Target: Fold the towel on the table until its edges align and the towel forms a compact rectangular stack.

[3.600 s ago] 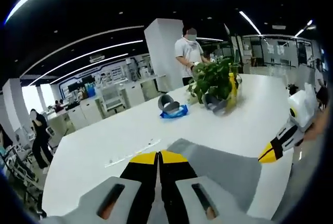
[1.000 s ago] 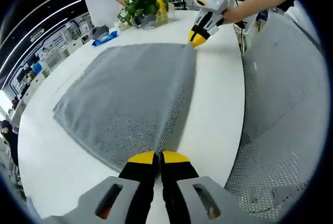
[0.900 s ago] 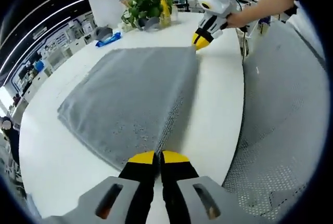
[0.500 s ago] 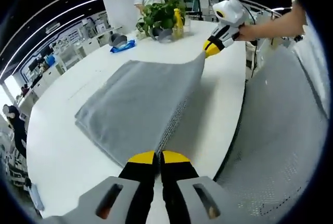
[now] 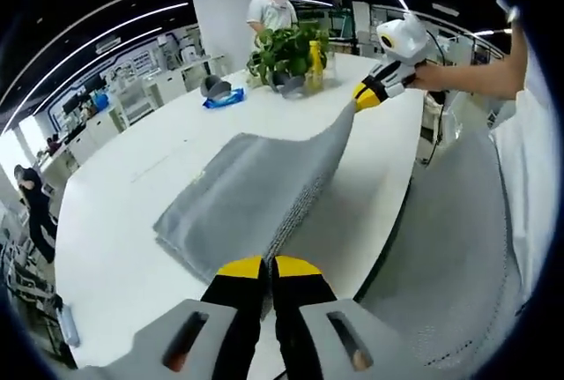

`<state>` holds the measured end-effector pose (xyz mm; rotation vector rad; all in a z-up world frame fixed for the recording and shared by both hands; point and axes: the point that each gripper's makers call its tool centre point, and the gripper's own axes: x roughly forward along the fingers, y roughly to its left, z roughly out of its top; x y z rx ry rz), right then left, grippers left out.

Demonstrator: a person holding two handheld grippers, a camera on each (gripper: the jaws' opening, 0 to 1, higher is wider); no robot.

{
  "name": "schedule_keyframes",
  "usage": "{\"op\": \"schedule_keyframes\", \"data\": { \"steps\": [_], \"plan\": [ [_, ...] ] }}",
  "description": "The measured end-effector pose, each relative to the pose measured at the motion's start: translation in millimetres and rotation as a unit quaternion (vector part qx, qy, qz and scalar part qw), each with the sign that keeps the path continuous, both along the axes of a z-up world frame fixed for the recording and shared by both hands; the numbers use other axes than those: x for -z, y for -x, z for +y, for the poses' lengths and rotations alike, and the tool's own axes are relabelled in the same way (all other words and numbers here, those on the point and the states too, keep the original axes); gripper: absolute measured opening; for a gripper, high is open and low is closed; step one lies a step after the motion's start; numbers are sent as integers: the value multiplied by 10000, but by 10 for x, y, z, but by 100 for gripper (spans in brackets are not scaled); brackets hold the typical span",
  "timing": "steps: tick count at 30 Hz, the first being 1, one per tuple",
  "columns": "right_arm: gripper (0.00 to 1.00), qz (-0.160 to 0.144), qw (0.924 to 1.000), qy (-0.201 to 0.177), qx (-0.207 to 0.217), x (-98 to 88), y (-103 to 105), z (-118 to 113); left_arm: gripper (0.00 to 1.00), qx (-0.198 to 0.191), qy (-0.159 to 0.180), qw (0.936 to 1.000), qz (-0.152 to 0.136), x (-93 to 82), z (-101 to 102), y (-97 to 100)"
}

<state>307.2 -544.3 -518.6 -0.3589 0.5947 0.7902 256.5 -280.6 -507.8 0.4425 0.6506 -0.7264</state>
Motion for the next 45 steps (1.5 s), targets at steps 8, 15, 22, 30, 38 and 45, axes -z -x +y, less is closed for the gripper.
{"op": "schedule_keyframes", "data": {
  "steps": [8, 15, 22, 30, 38, 45],
  "plan": [
    [0, 1, 9997, 84, -220, -105, 35, 50, 3, -109, 25, 9999, 10, -128, 48, 5],
    [0, -235, 9989, 235, -323, -235, -213, 122, 3, -239, -46, 9995, -199, -218, 107, -204],
    [0, -533, 9972, 406, -339, -365, -664, 232, 3, -636, -90, 9975, -279, -282, 203, -611],
    [0, -644, 9967, 435, -218, -419, -1095, 349, 3, -1001, -26, 9940, -442, -313, 366, -1084],
    [0, -558, 9977, 362, 114, -191, -1481, 467, 3, -1644, 49, 9858, -326, -42, 486, -1500],
    [0, -409, 9969, 660, 102, 122, -1720, 499, 3, -1716, -87, 9850, -139, 245, 510, -1685]
  ]
}}
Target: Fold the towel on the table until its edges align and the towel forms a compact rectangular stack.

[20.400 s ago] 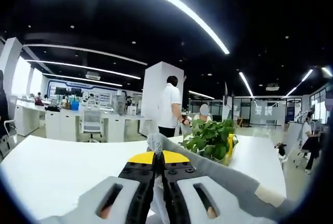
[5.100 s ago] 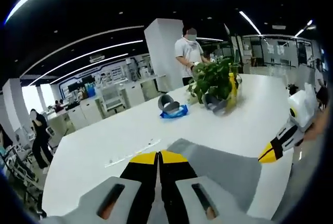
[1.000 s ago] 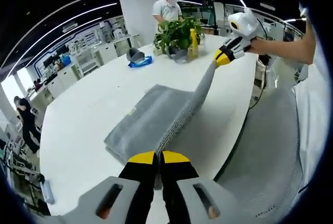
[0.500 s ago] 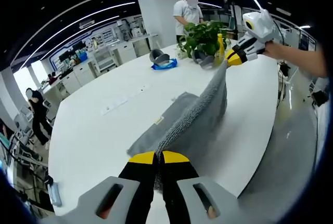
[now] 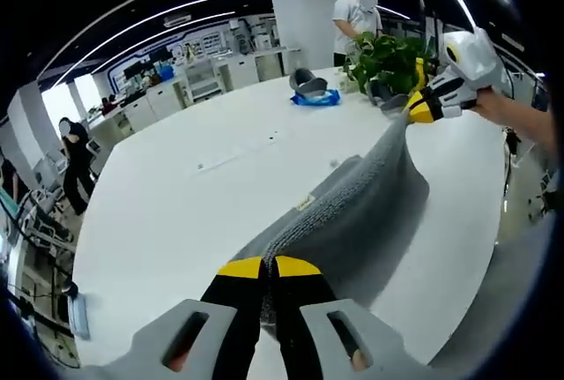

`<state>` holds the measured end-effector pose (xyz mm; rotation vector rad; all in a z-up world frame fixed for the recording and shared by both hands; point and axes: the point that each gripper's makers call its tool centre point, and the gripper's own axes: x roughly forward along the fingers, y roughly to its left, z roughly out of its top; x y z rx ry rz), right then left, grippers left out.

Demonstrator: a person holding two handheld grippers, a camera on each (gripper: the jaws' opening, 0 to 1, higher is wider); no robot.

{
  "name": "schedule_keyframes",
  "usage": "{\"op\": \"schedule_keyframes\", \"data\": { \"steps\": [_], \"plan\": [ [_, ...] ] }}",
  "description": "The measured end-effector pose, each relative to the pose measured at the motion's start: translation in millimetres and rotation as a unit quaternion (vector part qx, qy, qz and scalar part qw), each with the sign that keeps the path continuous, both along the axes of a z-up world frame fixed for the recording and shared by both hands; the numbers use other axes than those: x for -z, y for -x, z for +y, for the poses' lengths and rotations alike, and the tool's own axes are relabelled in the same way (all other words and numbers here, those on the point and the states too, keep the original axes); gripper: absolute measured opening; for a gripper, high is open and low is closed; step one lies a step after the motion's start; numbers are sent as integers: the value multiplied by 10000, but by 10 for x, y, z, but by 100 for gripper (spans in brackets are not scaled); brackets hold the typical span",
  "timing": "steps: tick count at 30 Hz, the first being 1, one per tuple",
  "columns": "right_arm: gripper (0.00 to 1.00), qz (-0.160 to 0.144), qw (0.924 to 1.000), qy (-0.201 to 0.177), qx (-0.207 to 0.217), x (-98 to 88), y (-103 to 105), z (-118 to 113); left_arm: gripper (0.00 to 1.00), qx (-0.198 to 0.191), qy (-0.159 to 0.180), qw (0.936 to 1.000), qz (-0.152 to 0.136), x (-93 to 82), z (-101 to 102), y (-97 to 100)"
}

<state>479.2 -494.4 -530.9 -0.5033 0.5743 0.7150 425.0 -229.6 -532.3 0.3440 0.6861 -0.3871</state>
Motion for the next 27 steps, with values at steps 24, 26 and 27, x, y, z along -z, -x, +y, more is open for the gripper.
{"op": "schedule_keyframes", "data": {
  "steps": [24, 26, 27],
  "plan": [
    [17, 71, 9979, 275, 580, 638, -155, 64, 15, -161, -403, 9985, -333, 549, 97, -138],
    [20, 35, 9976, 237, 643, 602, -130, 49, 18, -137, -472, 9977, -465, 505, 122, -144],
    [22, -110, 9973, 235, 682, 555, -116, 39, 20, -105, -515, 9968, -599, 459, 138, -161]
  ]
}}
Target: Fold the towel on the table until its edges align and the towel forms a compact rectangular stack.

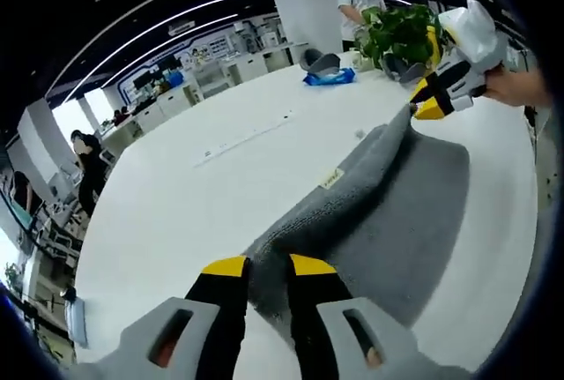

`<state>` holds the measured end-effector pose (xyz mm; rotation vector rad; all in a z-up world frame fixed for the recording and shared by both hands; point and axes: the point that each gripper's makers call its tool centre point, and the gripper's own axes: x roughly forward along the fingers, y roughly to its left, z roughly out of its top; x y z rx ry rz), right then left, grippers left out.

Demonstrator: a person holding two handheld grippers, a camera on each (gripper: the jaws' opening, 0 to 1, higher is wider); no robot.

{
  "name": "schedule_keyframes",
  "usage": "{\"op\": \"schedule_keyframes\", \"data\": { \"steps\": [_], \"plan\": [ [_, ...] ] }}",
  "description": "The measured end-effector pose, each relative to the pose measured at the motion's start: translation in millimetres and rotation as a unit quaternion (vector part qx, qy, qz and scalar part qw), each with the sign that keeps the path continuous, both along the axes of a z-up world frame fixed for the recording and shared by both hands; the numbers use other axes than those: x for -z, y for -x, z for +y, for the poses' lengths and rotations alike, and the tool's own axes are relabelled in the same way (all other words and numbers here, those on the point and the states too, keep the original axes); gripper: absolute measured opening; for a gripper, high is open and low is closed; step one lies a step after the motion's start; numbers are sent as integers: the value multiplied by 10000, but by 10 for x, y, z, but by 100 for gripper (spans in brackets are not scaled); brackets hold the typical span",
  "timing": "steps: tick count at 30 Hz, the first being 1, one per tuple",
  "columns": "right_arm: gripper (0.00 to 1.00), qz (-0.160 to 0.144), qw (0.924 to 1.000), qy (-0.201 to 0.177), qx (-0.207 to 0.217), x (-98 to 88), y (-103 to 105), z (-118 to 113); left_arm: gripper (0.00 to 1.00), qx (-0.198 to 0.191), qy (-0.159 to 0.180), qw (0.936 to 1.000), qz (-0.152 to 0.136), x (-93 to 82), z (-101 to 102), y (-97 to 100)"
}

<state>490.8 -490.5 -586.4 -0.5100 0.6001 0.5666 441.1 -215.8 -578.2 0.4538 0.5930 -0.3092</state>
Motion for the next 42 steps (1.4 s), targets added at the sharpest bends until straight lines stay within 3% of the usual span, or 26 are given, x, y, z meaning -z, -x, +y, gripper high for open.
{"op": "schedule_keyframes", "data": {
  "steps": [3, 4, 6, 12, 15, 16, 19, 22, 24, 28, 31, 33, 42],
  "plan": [
    [25, -121, 9999, -22, 50, -55, 85, 11, 23, -37, -8, 10000, -86, -52, 43, -14],
    [25, -84, 9997, -212, 63, -70, 147, 59, 23, -18, 8, 9999, -113, -62, 45, -26],
    [21, 267, 9982, -543, 42, 1, 304, 182, 23, -8, 90, 9999, -66, -44, 30, -46],
    [16, 659, 9953, -714, 4, 209, 619, 326, 20, 221, 84, 9992, 326, 178, -102, -38],
    [15, 835, 9938, -735, 8, 315, 737, 334, 16, 185, 225, 9968, 741, 341, -156, 62],
    [14, 898, 9934, -711, 11, 360, 775, 325, 14, 132, 358, 9937, 1058, 442, -193, 150],
    [9, 1055, 9922, -670, 18, 445, 837, 299, 11, 158, 387, 9896, 1379, 605, -237, 275],
    [8, 1174, 9914, -583, 15, 529, 864, 268, 6, 204, 275, 9896, 1400, 702, -258, 371],
    [6, 1345, 9902, -376, -14, 644, 899, 220, 5, 157, 348, 9920, 1207, 669, -266, 385],
    [3, 1369, 9895, -473, -1, 677, 874, 220, 4, -65, 625, 9916, 1132, 672, -264, 441],
    [0, 1582, 9856, -589, 118, 687, 866, 208, 3, 26, 497, 9931, 1062, 685, -297, 501],
    [0, 1684, 9836, -622, 152, 689, 860, 206, 2, 175, 266, 9934, 1100, 693, -300, 527],
    [0, 1967, 9785, -560, 278, 699, 856, 180, 1, 193, 338, 9885, 1460, 715, -359, 706]
  ]
}}
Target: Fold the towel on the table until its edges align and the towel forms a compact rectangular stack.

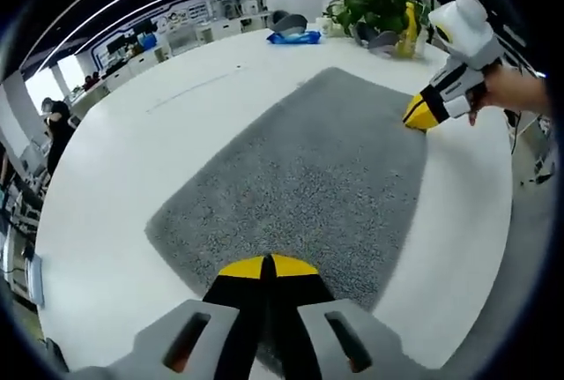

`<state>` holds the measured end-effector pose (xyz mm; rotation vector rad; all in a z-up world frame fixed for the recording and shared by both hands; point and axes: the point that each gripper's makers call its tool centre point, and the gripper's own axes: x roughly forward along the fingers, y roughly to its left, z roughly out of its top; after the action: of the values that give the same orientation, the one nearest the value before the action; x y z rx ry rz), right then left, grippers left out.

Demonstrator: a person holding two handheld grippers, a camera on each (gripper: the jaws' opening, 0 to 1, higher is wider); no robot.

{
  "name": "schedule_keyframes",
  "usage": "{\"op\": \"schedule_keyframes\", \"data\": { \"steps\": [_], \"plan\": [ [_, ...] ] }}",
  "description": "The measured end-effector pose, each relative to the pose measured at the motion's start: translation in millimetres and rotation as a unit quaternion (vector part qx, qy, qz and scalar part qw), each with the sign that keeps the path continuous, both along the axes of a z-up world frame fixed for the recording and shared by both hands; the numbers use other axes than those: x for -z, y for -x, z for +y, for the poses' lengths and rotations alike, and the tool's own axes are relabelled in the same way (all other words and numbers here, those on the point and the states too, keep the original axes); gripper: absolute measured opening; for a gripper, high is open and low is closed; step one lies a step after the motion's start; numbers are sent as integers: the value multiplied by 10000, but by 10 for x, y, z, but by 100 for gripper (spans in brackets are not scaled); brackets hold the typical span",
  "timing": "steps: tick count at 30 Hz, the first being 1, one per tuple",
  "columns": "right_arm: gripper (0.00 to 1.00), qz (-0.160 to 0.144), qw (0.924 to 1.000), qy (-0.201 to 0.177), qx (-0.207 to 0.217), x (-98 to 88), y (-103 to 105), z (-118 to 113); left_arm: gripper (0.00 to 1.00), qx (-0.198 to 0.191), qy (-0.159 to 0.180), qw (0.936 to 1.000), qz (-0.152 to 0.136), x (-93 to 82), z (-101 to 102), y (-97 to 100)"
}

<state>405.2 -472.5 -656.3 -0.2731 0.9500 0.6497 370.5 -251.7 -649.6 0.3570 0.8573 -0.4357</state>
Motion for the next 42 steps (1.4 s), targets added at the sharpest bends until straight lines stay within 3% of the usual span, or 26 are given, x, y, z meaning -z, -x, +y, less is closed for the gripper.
{"op": "schedule_keyframes", "data": {
  "steps": [5, 12, 15, 21, 28, 36, 42],
  "plan": [
    [0, 10, 10000, 64, -58, 2, 0, -14, 1, 92, -116, 9999, -30, 13, -36, 91],
    [0, 143, 9998, 116, 52, 7, -27, -43, 1, 45, 4, 10000, -34, 13, -75, 217],
    [0, 176, 9997, 113, 143, 11, -29, -47, 1, -6, 87, 10000, 45, 12, -99, 289],
    [0, -5, 9992, 373, -164, 13, -22, -50, 1, 109, 59, 9996, 266, 21, -187, 449],
    [0, -123, 9963, 700, -475, 18, -86, -67, 1, 300, -129, 9986, 408, 33, -364, 663],
    [0, -241, 9903, 1157, -734, 29, -234, -89, 1, 433, 113, 9973, 578, 40, -605, 848],
    [0, -214, 9906, 1166, -682, 30, -352, -104, 1, 749, -42, 9954, 599, 51, -766, 910]
  ]
}}
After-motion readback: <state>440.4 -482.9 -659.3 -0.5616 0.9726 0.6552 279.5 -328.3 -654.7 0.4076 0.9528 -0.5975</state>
